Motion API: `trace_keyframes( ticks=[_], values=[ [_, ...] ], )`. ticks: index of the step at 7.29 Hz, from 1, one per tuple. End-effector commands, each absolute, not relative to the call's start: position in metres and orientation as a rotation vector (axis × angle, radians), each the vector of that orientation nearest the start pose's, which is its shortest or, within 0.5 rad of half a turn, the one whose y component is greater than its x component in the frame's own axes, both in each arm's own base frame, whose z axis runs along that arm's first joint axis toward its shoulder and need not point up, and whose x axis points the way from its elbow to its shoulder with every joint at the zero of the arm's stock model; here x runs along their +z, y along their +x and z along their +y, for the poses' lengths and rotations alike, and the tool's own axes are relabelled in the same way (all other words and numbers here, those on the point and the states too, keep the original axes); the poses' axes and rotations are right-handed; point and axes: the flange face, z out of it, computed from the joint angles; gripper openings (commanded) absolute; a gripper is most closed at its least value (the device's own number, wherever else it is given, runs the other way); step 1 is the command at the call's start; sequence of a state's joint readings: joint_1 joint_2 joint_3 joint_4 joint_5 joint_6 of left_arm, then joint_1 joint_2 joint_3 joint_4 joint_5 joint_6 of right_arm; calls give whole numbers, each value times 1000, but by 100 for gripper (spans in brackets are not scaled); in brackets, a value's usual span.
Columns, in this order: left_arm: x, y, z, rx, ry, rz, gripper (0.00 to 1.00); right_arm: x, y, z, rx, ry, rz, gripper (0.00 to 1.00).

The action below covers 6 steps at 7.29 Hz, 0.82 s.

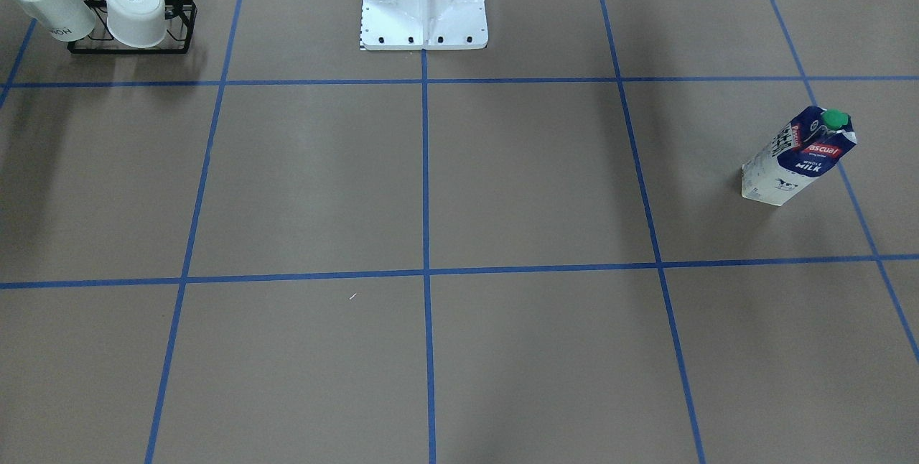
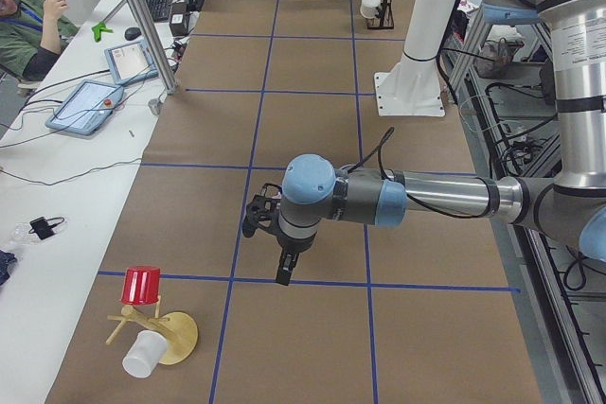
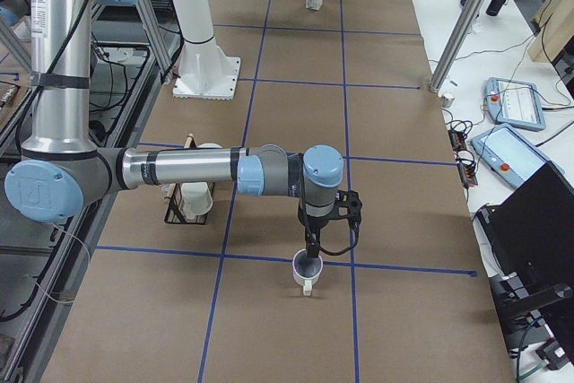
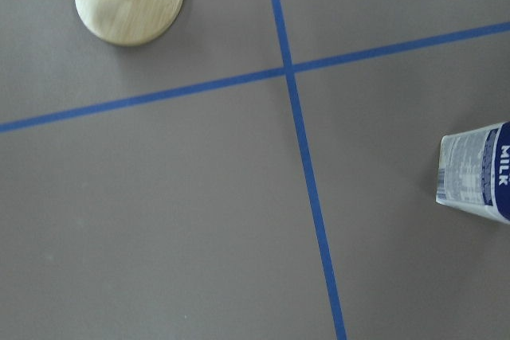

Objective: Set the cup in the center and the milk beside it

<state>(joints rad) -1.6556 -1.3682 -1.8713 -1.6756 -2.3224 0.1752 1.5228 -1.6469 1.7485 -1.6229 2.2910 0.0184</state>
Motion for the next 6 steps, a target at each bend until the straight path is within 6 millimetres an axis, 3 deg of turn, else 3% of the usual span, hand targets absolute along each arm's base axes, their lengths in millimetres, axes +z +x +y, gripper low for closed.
trace_keyframes(
  ticks=[1,2,3,4,5,6],
  values=[
    [559,-103,-439,204,417,703,99,582,45,-496,-66,92,-713,100],
    [546,-104,-447,240,507,687,99,553,45,-516,-84,150,-698,100],
    [548,-104,-446,232,506,690,99,545,45,-533,-62,154,-691,100],
    [553,-104,-446,216,502,703,99,535,52,-517,-109,222,-667,100],
    [555,-101,-446,217,497,736,99,559,49,-521,-217,298,-671,100],
    [554,-101,-446,218,498,736,99,573,25,-522,-255,332,-734,100]
  ],
)
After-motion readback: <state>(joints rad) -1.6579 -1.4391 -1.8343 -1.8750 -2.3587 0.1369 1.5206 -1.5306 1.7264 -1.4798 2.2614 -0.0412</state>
